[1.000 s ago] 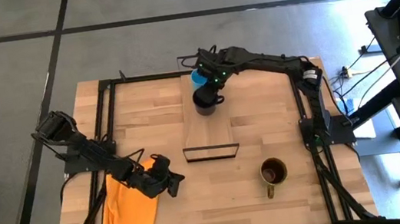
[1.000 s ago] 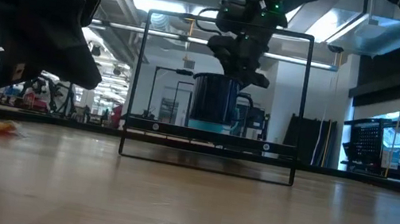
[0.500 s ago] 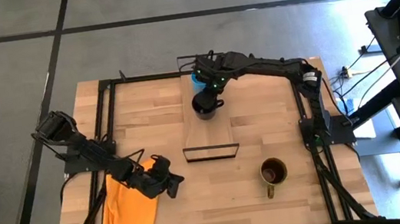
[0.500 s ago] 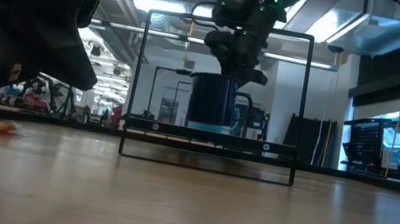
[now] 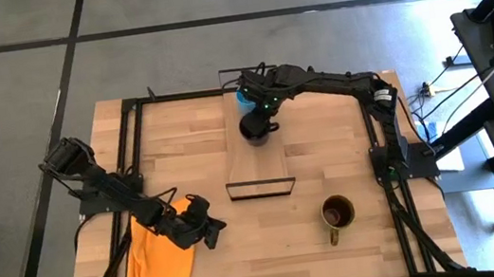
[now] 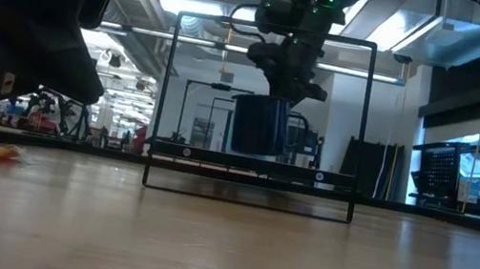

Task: Stack small to large cups/mugs on shelf
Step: Put the dark blue mug on the shelf, then put the green mug on the shelf

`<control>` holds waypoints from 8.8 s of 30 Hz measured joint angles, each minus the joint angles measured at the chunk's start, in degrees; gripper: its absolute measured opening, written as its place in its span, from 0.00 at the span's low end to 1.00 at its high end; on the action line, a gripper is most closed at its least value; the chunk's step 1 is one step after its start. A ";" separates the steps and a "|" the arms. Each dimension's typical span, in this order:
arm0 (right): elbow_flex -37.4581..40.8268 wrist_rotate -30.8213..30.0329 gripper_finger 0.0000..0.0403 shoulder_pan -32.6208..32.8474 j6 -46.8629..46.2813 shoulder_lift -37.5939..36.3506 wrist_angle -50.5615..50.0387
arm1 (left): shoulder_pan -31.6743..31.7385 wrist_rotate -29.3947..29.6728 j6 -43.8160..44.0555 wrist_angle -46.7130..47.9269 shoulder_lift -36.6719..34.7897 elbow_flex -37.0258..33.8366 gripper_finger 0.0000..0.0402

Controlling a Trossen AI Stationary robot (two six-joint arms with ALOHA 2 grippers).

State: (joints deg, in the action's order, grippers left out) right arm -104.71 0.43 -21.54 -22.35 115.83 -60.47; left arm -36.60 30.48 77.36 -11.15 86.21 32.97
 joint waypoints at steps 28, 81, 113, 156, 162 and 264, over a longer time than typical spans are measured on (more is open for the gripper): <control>0.02 -2.84 0.11 0.02 -2.40 1.65 1.63 | -2.38 0.18 1.57 -0.03 0.00 0.02 0.05; -20.96 -3.73 0.34 17.15 -1.45 -8.49 -28.30 | -5.97 8.57 1.73 -3.23 0.00 0.07 0.05; 33.07 -11.27 0.34 71.64 -103.27 -32.42 -20.43 | -7.10 1.58 -1.60 -7.61 0.00 0.04 0.05; 47.76 -12.86 0.11 70.49 -100.42 -32.50 -2.36 | -7.10 1.81 -1.44 -9.08 0.00 -0.02 0.05; 46.63 -15.53 0.10 67.91 -97.29 -35.79 -7.36 | -7.10 1.81 -1.46 -9.06 0.00 -0.02 0.05; -2.54 -2.42 0.23 14.29 29.00 -0.48 -3.61 | -6.64 4.90 5.01 -8.95 0.00 0.04 0.05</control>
State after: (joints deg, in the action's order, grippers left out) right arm -107.24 -1.99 -7.25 6.65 115.35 -64.07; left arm -43.24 35.37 82.37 -20.10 86.21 33.01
